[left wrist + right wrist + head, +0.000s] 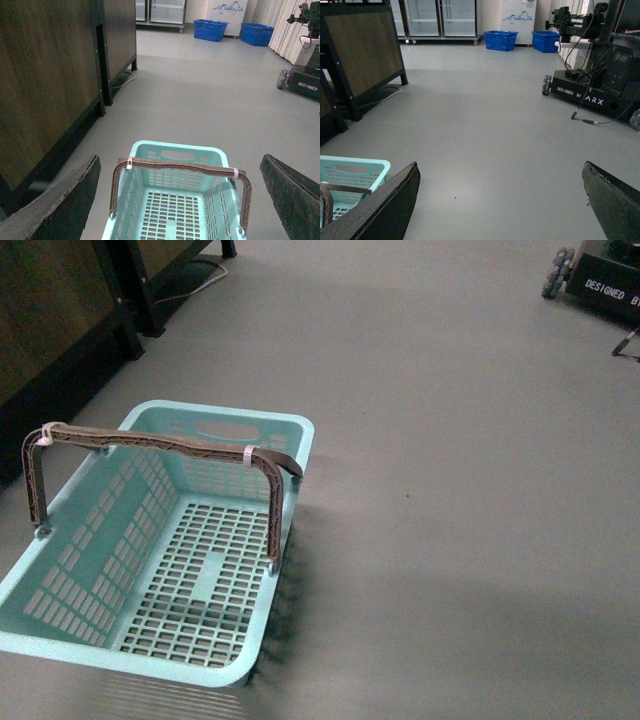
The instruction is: Pick mango and avocado into basket
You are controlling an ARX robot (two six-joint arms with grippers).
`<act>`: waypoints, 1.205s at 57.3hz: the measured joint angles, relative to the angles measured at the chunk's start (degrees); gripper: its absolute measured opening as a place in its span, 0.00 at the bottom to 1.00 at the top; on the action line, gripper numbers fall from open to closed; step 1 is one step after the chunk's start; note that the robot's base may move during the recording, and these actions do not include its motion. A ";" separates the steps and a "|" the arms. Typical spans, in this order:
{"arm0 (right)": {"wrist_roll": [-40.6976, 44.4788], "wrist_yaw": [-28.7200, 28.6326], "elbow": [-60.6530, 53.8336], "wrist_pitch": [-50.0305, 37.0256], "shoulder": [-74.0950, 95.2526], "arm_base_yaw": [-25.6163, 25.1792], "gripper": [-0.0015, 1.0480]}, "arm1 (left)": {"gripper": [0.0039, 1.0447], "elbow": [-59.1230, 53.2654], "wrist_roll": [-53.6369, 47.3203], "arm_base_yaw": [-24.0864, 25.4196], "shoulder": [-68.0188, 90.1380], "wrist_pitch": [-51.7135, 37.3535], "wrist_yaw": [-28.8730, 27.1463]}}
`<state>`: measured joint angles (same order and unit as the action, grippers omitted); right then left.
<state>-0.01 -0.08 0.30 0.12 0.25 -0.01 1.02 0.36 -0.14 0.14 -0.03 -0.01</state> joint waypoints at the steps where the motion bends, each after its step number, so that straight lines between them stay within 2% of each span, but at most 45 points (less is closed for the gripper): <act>1: -0.02 0.00 0.00 0.00 0.00 0.00 0.93 | 0.93 0.00 0.00 0.00 0.00 0.00 0.00; 30: 0.00 0.00 0.00 0.00 0.00 0.00 0.93 | 0.93 0.00 0.00 0.00 0.00 0.00 -0.02; 31: -0.02 0.00 0.00 0.00 0.00 0.00 0.93 | 0.93 0.00 0.31 -0.52 0.22 -0.22 -1.77; 32: -0.02 0.00 0.00 0.00 0.00 0.00 0.93 | 0.93 0.00 1.88 -1.79 0.81 -0.98 -6.10; 34: -0.02 0.00 0.00 0.00 0.00 0.00 0.93 | 0.93 0.15 7.10 -6.86 3.56 -2.29 -20.52; 36: 0.00 0.02 0.00 0.00 0.00 0.00 0.93 | 0.93 0.31 13.40 -8.63 7.32 -3.23 -28.09; 38: 0.00 0.00 0.00 0.00 0.00 -0.02 0.93 | 0.93 0.63 17.33 -8.26 10.34 -3.69 -30.05; 40: -0.02 0.00 0.00 0.00 0.00 0.00 0.93 | 0.93 1.90 24.41 -6.56 16.59 -5.18 -29.94; 42: 0.00 0.02 0.00 0.00 0.00 0.00 0.93 | 0.93 3.82 34.86 -4.76 25.86 -9.66 -26.95; 52: -0.02 0.02 0.00 0.00 0.00 0.00 0.93 | 0.93 11.10 57.94 -2.80 63.25 -31.95 -17.62; 61: -0.02 0.02 0.00 0.00 0.00 0.00 0.93 | 0.93 19.28 65.79 -4.24 93.02 -44.57 -13.33; 69: -0.02 0.02 0.00 0.00 0.00 0.00 0.93 | 0.93 26.86 67.56 -6.45 109.42 -47.36 -12.17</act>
<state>-0.03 -0.05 0.30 0.12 0.25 -0.01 27.88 67.92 -6.59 109.56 -47.40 -12.19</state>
